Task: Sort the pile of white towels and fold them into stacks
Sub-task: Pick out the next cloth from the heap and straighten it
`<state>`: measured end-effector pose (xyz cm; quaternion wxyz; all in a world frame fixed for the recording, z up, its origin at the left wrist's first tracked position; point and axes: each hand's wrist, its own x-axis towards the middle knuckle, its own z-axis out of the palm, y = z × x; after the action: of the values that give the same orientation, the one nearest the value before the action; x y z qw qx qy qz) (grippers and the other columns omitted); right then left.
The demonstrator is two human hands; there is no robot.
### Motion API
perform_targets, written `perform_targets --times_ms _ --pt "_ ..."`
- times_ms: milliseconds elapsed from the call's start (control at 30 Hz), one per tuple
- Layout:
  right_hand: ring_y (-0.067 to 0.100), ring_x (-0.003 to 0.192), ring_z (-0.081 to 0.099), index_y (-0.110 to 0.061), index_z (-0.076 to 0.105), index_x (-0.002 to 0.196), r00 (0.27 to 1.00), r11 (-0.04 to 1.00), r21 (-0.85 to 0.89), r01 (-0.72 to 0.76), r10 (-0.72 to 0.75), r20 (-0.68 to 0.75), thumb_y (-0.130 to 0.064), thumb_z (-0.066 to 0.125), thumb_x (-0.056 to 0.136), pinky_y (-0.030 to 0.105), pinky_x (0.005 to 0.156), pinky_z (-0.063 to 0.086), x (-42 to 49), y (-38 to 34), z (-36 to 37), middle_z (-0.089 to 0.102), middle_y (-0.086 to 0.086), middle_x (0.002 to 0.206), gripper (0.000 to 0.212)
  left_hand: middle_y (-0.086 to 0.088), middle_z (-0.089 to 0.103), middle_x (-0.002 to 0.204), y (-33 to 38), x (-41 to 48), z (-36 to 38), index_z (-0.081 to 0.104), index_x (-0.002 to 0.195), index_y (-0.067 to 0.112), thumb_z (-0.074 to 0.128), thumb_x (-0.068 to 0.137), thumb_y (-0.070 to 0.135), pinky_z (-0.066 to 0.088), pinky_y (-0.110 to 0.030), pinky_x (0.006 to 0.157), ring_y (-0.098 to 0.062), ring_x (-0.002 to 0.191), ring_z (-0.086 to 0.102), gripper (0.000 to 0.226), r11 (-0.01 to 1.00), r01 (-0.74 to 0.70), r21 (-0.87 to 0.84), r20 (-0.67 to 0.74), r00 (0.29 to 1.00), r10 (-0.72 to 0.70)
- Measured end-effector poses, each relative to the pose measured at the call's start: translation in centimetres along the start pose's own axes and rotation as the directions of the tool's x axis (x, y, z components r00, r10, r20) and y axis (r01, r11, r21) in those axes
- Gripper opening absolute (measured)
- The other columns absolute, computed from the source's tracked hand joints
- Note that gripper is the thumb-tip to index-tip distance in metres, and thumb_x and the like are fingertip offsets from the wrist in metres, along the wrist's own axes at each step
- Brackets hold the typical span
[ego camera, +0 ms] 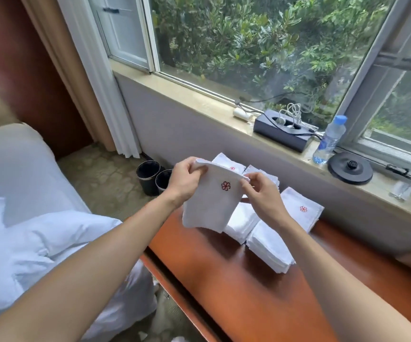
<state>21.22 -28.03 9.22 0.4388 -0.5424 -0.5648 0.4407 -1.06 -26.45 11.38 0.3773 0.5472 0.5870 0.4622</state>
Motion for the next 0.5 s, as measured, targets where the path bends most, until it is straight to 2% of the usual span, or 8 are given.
perform_targets --times_ms 67,167,233,300,433,500 --pt "0.022 0.098 0.073 -0.010 0.064 0.105 0.999 0.999 0.035 0.032 -0.033 0.040 -0.024 0.062 0.103 0.037 0.076 0.065 1.5 -0.3 1.3 0.073 0.008 0.103 0.014 0.013 0.071 0.079 -0.2 1.0 -1.4 0.074 0.093 0.019 0.066 0.098 0.017 0.051 -0.020 0.069 -0.001 0.072 0.061 0.009 1.000 0.000 -0.012 -0.049 0.999 -0.001" --pt "0.023 0.094 0.073 -0.011 0.066 0.105 0.998 0.998 0.046 0.037 -0.039 0.039 -0.026 0.061 0.104 0.036 0.073 0.064 2.0 0.2 3.8 0.073 0.006 0.100 0.015 0.003 0.068 0.080 -1.7 2.6 -3.3 0.072 0.090 0.014 0.068 0.098 0.019 0.049 -0.030 0.072 -0.009 0.075 0.058 0.010 0.999 0.016 0.029 -0.022 1.000 -0.016" --pt "0.022 0.090 0.072 -0.015 0.069 0.103 0.998 0.996 0.067 0.058 -0.059 0.012 -0.026 0.063 0.103 0.034 0.070 0.064 3.6 0.6 5.1 0.074 0.002 0.095 0.012 0.010 0.061 0.072 -2.8 5.1 -3.9 0.068 0.081 0.020 0.068 0.097 0.020 0.045 -0.027 0.068 -0.007 0.069 0.053 0.016 0.999 0.015 0.039 -0.006 1.000 -0.014" --pt "0.018 0.084 0.071 -0.020 0.070 0.099 0.996 0.993 0.086 0.076 -0.071 -0.059 -0.026 0.065 0.102 0.029 0.066 0.062 6.6 0.2 6.0 0.073 -0.004 0.088 0.009 0.021 0.055 0.062 -2.8 8.7 -4.2 0.064 0.070 0.031 0.068 0.097 0.018 0.041 -0.016 0.061 0.001 0.060 0.049 0.030 0.999 -0.018 0.048 0.012 1.000 0.017" --pt "0.012 0.080 0.068 -0.018 0.069 0.098 0.974 0.998 0.060 0.003 0.011 -0.225 -0.026 0.065 0.102 0.034 0.066 0.064 11.9 0.9 8.4 0.071 0.002 0.087 0.010 0.022 0.068 0.073 -4.5 15.7 -4.2 0.068 0.084 0.024 0.067 0.096 0.011 0.046 -0.012 0.066 0.006 0.068 0.059 0.018 0.996 -0.078 0.047 0.123 0.990 0.072" --pt "0.010 0.079 0.069 -0.018 0.069 0.099 0.958 0.998 0.036 -0.048 0.056 -0.280 -0.026 0.065 0.101 0.036 0.068 0.065 13.7 2.3 9.7 0.071 0.001 0.087 0.010 0.010 0.075 0.087 -6.1 18.8 -4.1 0.072 0.094 0.019 0.067 0.096 0.011 0.052 -0.020 0.075 -0.002 0.079 0.065 0.010 0.999 -0.046 0.018 0.205 0.978 0.041"
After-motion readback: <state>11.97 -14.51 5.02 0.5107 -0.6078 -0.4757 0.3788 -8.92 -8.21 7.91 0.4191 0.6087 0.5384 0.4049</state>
